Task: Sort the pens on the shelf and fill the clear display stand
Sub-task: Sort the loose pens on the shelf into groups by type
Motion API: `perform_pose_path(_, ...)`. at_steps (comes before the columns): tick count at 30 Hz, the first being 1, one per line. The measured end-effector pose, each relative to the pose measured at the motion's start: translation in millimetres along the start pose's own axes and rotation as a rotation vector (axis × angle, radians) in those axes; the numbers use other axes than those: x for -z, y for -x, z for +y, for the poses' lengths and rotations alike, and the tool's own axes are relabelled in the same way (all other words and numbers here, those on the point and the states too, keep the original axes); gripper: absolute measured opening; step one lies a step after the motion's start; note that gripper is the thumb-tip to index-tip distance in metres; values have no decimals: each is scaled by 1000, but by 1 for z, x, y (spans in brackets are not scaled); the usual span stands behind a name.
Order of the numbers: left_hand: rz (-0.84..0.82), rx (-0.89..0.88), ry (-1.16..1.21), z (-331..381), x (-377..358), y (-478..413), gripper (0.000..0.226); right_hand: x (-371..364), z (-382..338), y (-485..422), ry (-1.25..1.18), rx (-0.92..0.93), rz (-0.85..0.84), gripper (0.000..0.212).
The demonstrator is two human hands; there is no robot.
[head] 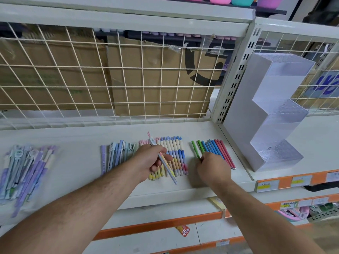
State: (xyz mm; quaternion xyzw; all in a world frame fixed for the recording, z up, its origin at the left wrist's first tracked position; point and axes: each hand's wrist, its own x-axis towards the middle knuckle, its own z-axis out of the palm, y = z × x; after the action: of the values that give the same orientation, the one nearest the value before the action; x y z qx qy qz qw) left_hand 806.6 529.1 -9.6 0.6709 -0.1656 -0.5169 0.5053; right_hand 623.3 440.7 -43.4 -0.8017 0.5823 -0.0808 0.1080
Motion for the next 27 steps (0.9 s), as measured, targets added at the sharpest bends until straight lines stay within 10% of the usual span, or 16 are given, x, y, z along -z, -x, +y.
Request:
perform_pose_path(10,-68,22,22,0,7,2,14,-2,1,-13,55,-9,50,16)
perform_pose_path(18,-106,-6,34,-3,14,1,25,18,-55,23,-779,77,-210,22)
perform_pose_path(27,-109,-33,58,-2,40,11,20,12,-91,38,-959,85,-437,13)
